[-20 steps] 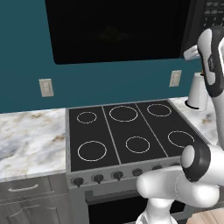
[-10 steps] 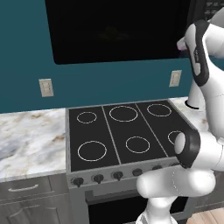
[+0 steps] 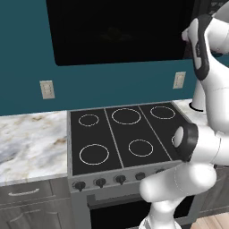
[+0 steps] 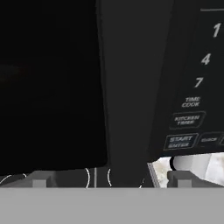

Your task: Retrieve the reheated potato from the microwave, then place the potato, cheese, and condiment on the cutting board.

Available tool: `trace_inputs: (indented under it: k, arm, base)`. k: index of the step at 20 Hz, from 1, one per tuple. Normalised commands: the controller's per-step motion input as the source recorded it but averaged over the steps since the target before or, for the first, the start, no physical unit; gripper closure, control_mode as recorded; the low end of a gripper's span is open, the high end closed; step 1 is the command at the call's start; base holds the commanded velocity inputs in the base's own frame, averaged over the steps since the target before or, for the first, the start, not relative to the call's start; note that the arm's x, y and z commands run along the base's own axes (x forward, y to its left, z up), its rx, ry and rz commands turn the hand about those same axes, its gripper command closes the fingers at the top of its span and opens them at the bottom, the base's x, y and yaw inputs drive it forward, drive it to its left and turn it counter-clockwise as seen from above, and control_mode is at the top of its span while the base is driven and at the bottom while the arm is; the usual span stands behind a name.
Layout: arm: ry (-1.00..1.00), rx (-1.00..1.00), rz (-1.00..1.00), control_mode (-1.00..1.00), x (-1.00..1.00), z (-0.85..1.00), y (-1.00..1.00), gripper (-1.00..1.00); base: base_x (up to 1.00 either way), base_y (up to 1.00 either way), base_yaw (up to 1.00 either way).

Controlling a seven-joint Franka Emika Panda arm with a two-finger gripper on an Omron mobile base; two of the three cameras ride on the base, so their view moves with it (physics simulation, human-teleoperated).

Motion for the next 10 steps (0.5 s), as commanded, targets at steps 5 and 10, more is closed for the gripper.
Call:
trace_inputs:
  k: [5, 10]
  arm:
    - [-0.21, 0.21, -0.01, -1.00, 0.07, -0.03, -0.12, -1.00]
    - [-0.18, 0.09, 0.00, -1.00, 0.22, -0.03, -0.18, -1.00]
  base:
    - [0.00, 0.00, 0.00]
    - [0.00, 0.00, 0.00]
